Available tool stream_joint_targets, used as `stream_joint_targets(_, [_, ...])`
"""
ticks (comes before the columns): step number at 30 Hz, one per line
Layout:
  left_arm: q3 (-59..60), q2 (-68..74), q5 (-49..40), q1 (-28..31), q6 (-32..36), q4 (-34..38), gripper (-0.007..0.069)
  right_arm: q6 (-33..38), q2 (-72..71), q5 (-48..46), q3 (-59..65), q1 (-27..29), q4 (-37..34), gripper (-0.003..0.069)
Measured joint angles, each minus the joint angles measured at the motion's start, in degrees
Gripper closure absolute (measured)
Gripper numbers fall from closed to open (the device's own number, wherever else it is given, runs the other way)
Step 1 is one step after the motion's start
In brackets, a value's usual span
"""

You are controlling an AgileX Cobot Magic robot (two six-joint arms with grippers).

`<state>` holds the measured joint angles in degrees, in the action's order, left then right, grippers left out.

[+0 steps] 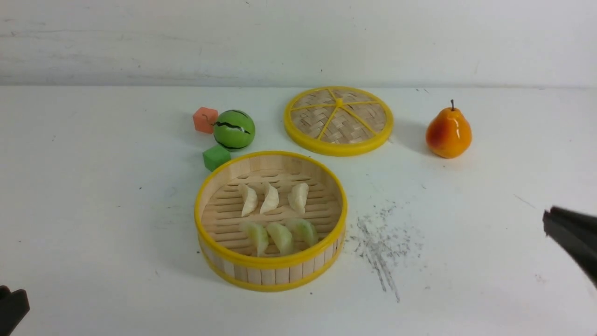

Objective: Put the dumplings into the steamer on the white table.

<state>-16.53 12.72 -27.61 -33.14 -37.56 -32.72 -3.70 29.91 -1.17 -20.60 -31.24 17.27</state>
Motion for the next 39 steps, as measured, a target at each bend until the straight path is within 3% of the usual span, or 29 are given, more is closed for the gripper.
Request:
stream_joint_targets(9, [0.0,0.0,0.0,0.0,0.0,0.0,0.0494,0.0,-5.2,3.6,10.2,0.0,0.6,0.0662])
stream_joint_targets(19, [0.0,0.0,0.0,0.0,0.0,0.0,0.0484,0.0,-5.5,-0.1,11.8,1.8,0.6,0.0660])
stream_joint_targets(24, [0.0,0.0,0.0,0.0,0.0,0.0,0.0479,0.0,-8.9,3.5,15.3,9.1,-0.5,0.0660])
stream_joint_targets(29, [0.0,0.0,0.0,0.0,0.0,0.0,0.0474,0.0,-17.9,9.8,21.5,20.5,-4.2,0.0660])
stream_joint_targets(34, [0.0,0.0,0.1,0.0,0.0,0.0,0.0470,0.0,-25.5,6.8,22.1,30.3,-10.5,0.0660])
stream_joint_targets(39, [0.0,0.0,0.0,0.0,0.0,-0.1,0.0461,0.7,-30.3,-2.5,22.1,37.1,-17.7,0.0660])
